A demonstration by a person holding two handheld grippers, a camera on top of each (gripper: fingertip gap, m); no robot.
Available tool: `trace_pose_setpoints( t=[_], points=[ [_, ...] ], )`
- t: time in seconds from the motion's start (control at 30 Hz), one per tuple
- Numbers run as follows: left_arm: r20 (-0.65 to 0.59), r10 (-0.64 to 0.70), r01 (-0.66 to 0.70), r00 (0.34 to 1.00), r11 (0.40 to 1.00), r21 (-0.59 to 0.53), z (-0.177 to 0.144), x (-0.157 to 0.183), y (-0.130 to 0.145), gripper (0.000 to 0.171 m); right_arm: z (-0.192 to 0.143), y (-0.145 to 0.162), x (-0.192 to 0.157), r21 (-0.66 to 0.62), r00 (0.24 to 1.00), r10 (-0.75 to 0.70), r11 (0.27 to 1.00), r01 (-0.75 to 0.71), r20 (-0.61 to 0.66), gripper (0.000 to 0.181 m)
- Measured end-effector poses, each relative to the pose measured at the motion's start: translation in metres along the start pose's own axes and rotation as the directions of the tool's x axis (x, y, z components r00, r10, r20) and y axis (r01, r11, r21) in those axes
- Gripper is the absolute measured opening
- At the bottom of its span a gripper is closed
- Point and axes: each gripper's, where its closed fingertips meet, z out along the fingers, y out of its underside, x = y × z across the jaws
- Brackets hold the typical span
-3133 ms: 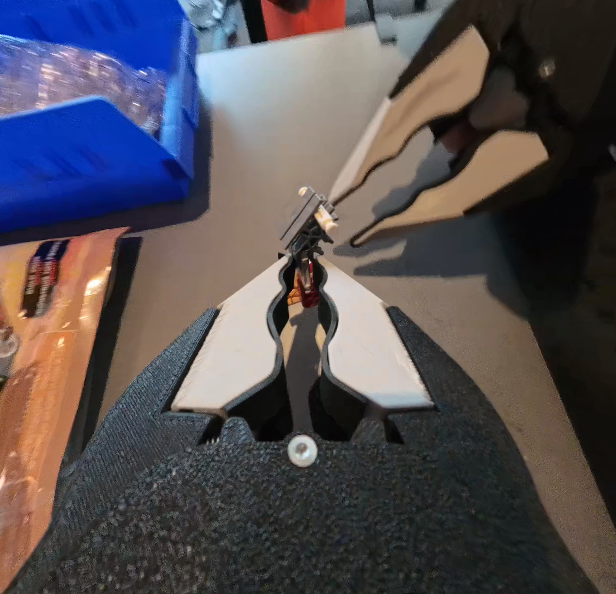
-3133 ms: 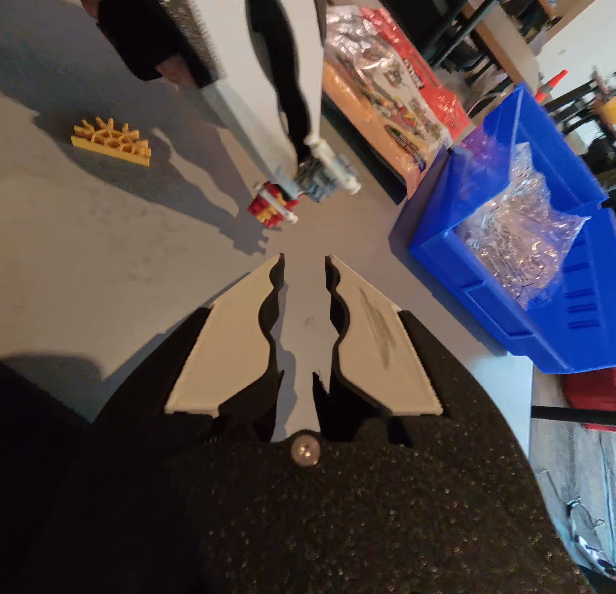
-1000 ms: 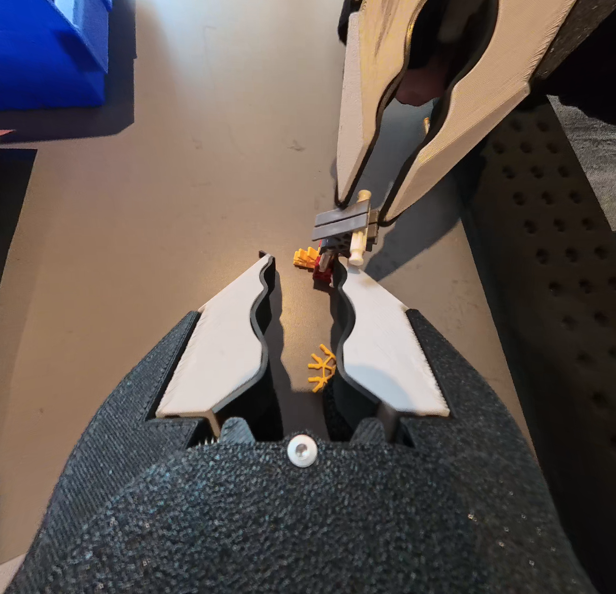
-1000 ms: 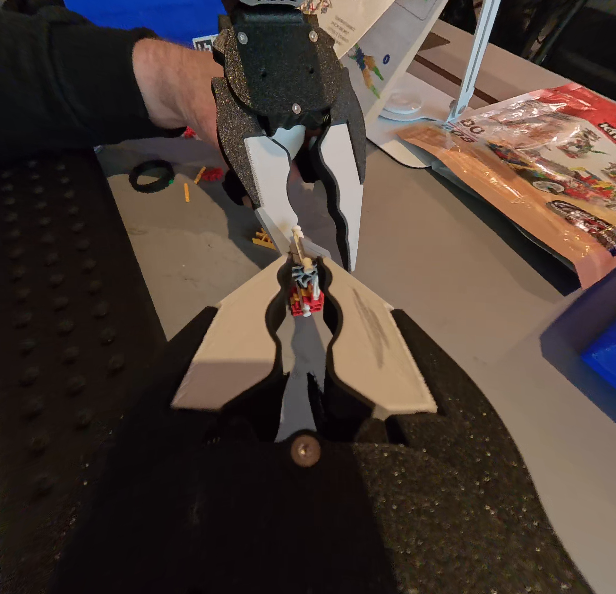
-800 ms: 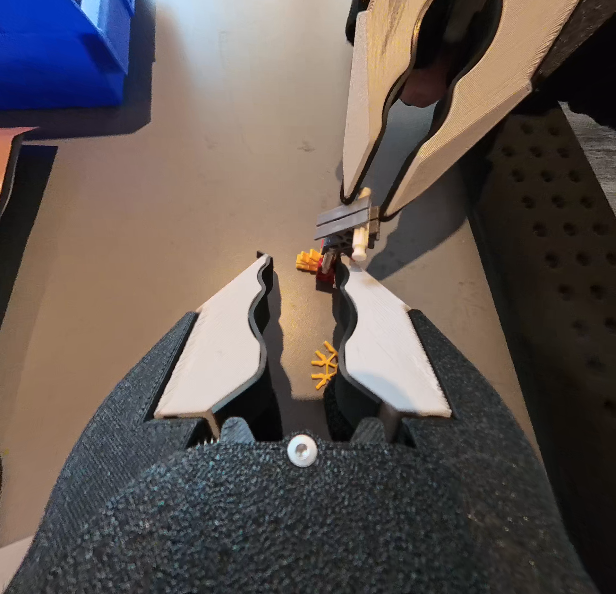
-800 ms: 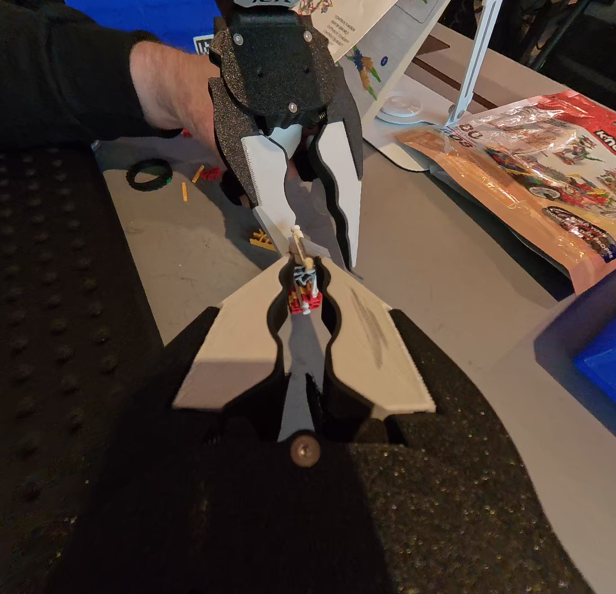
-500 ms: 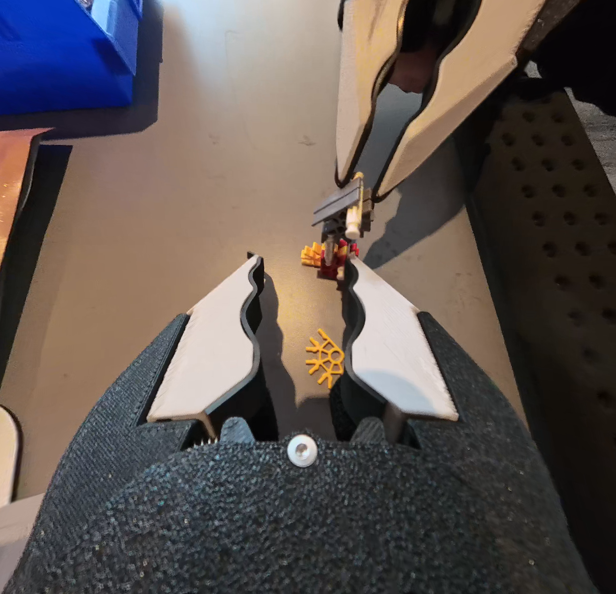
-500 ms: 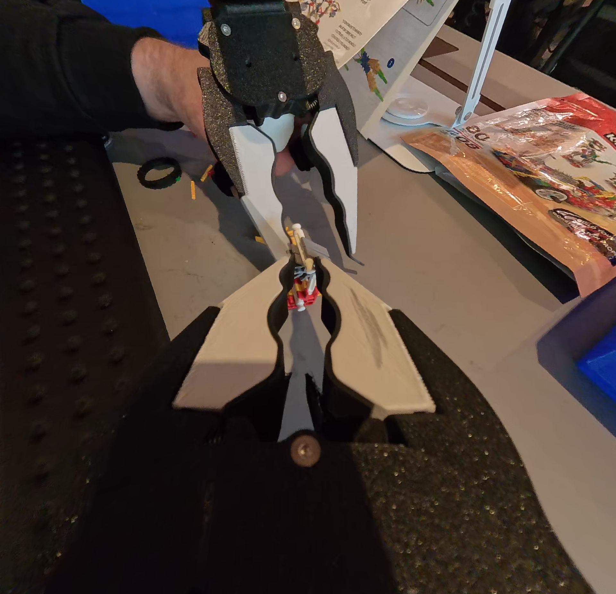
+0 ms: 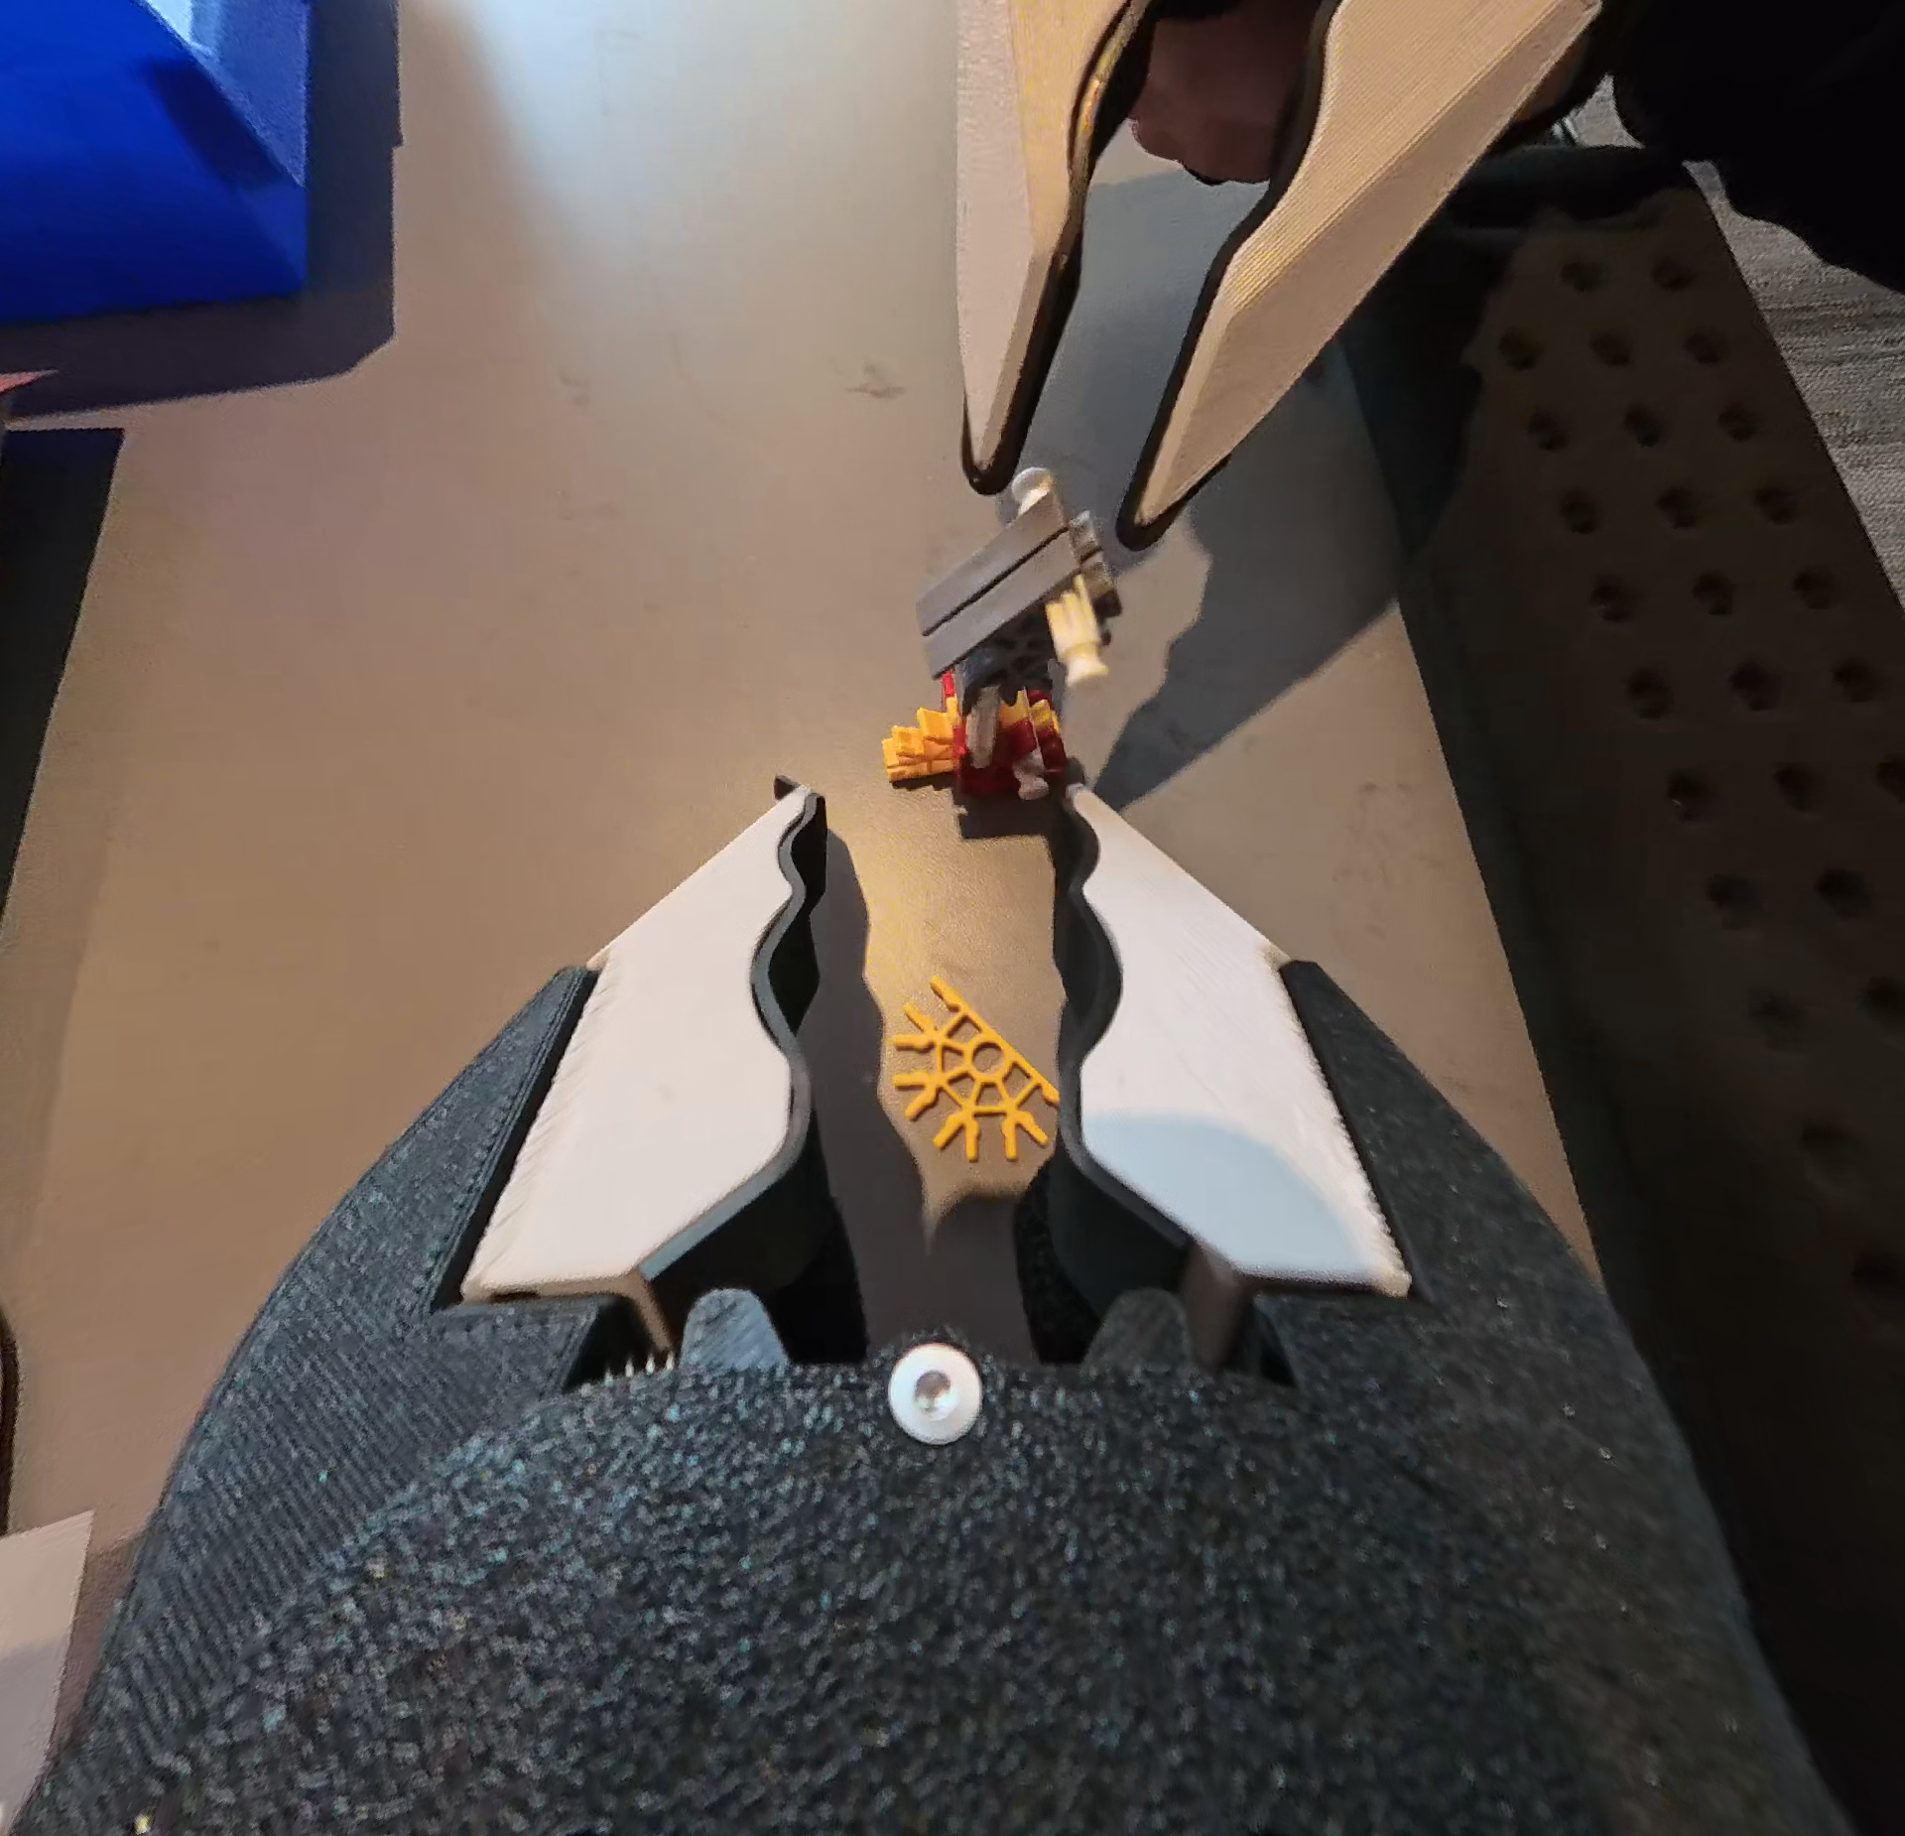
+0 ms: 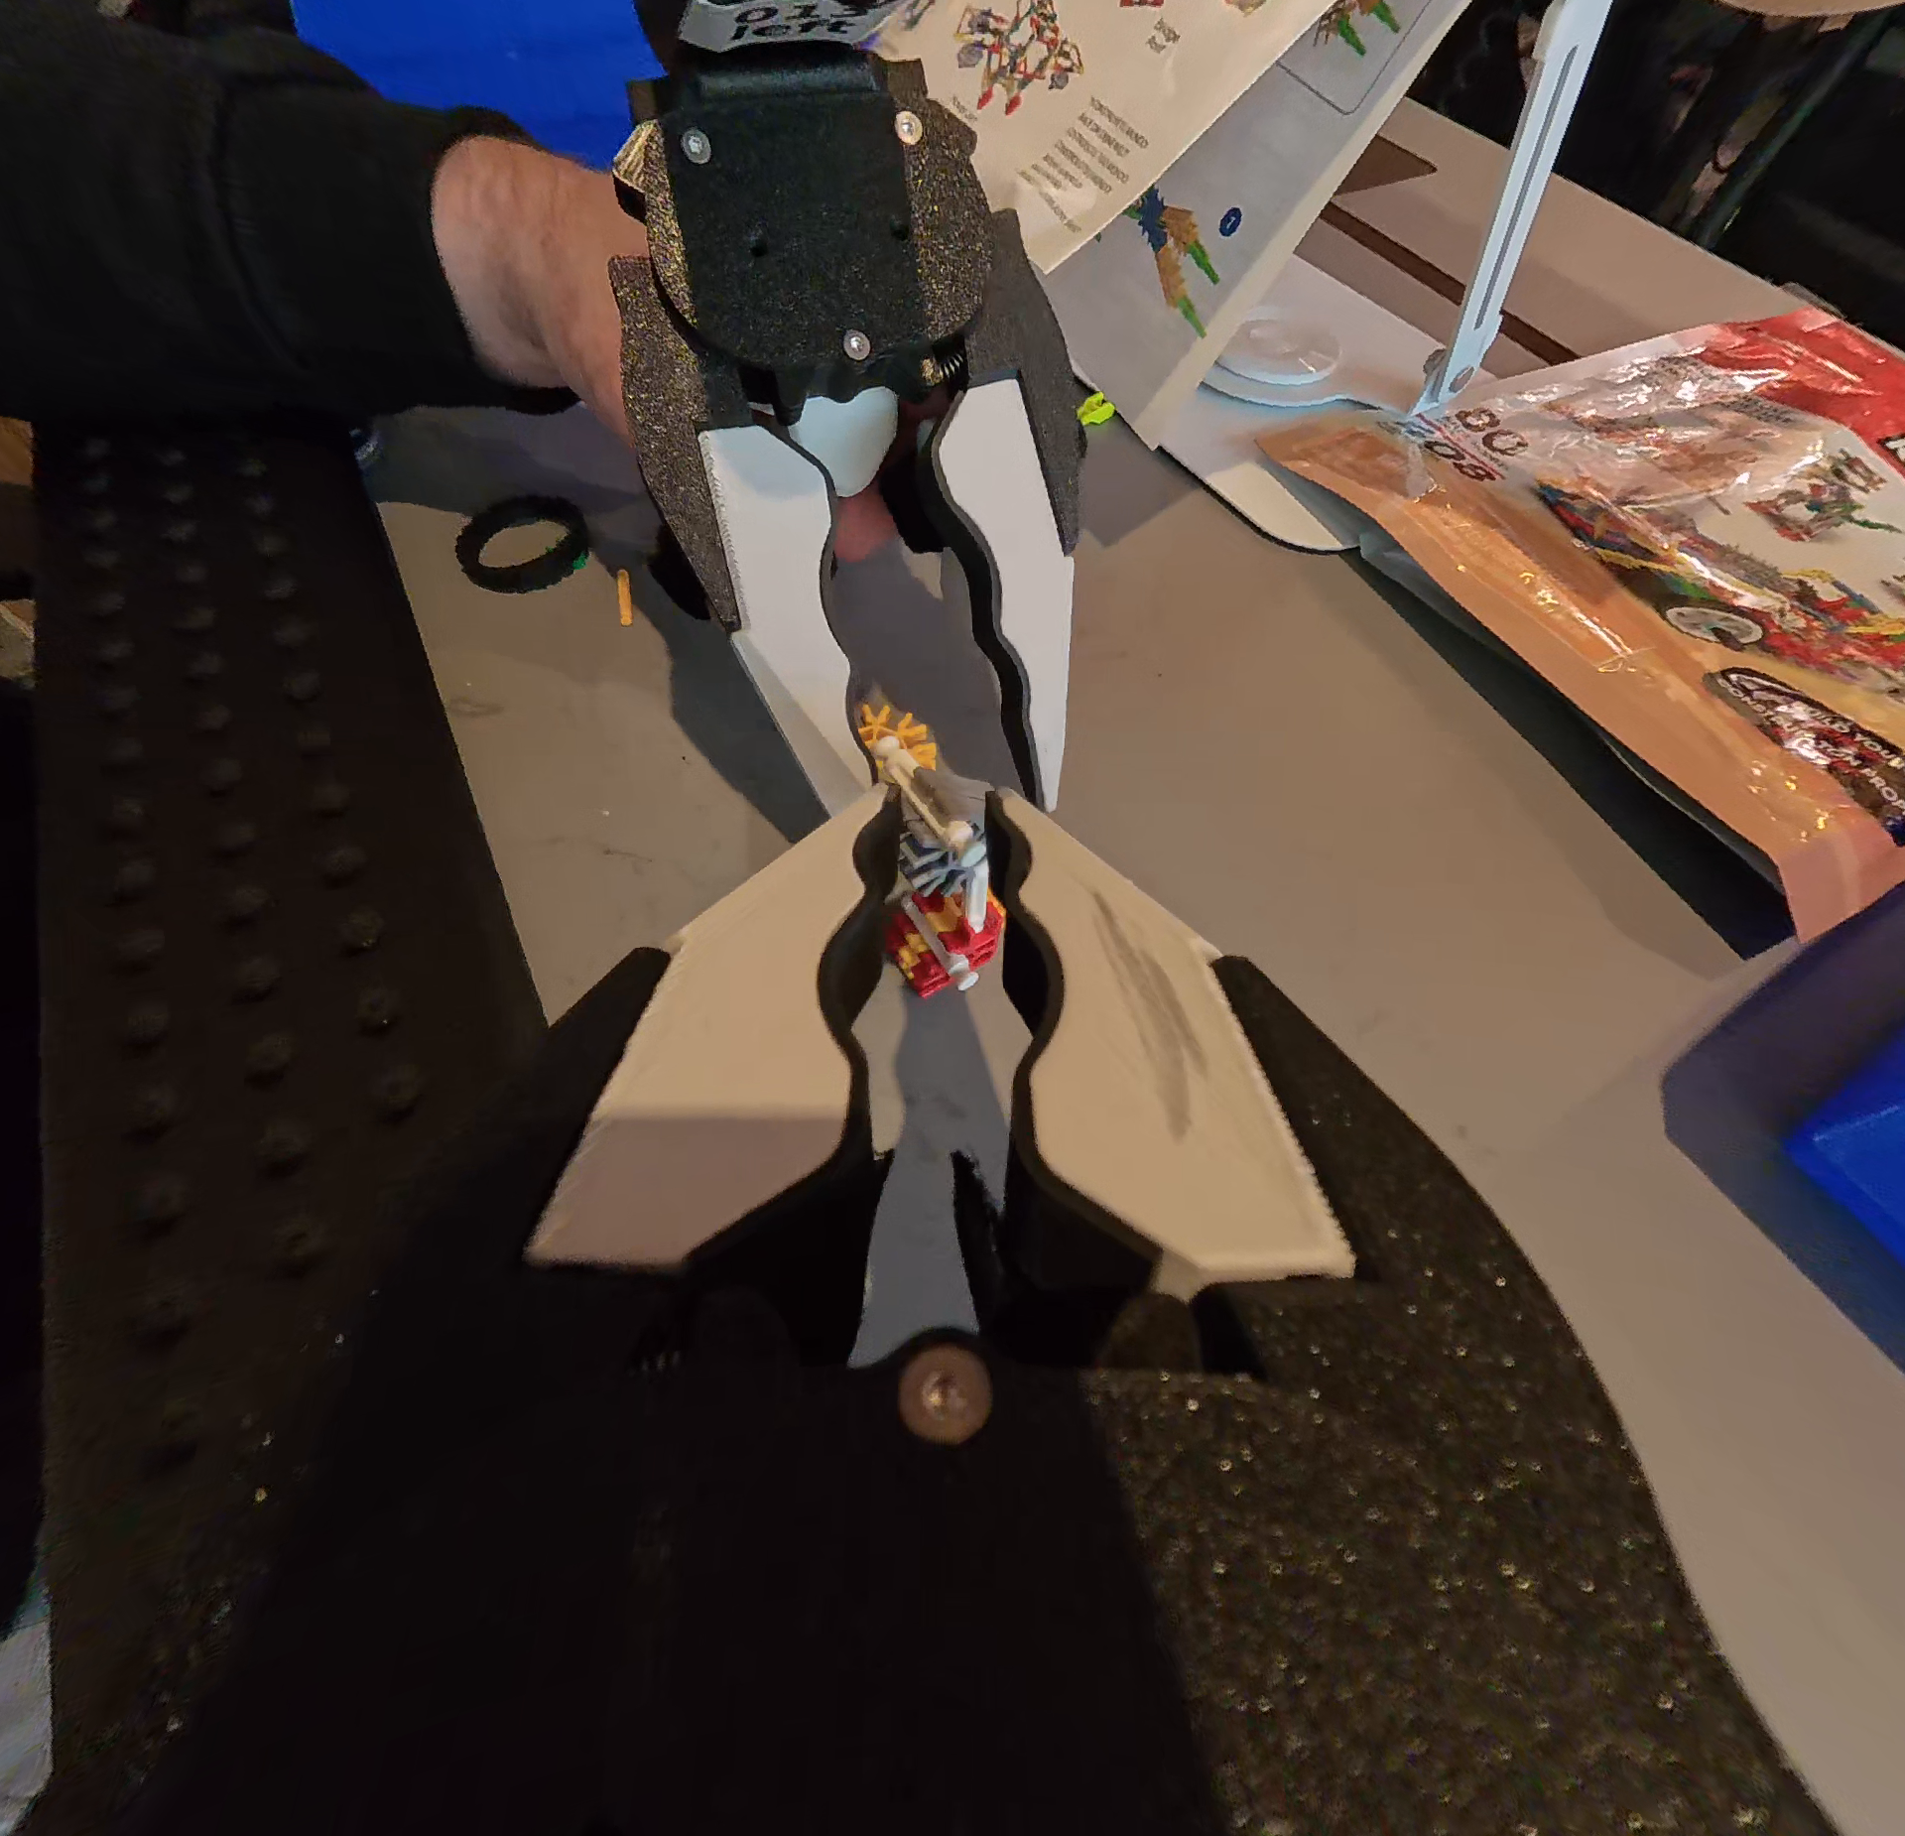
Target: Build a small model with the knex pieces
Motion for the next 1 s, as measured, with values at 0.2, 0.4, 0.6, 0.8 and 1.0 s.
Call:
trace_pose_setpoints(
  t=[0.2,0.4,0.6,0.8,1.0],
  points=[
    [-0.011,0.040,-0.040,0.999,0.999,-0.007,-0.004,0.007,0.000,0.048,-0.006,0.002,0.004,-0.001,1.000,0.005,1.000,-0.005,-0.024,0.019],
    [-0.015,0.071,-0.070,0.997,0.997,0.045,-0.003,0.013,-0.012,0.051,-0.005,0.010,0.002,-0.025,1.000,0.009,1.000,-0.009,0.003,0.020],
    [0.010,0.097,-0.097,0.995,0.991,0.096,-0.001,0.019,-0.029,0.049,0.001,0.010,0.003,-0.026,0.999,0.008,1.000,-0.007,0.033,0.012],
    [0.040,0.103,-0.107,0.994,0.989,0.099,0.002,0.014,-0.030,0.032,0.003,0.007,-0.004,-0.014,0.998,0.002,1.000,-0.001,0.066,0.010],
    [0.035,0.106,-0.109,0.994,0.986,0.125,0.002,0.013,-0.031,0.033,0.005,0.005,-0.006,-0.003,0.999,0.011,1.000,-0.011,0.034,0.005]
  ],
)
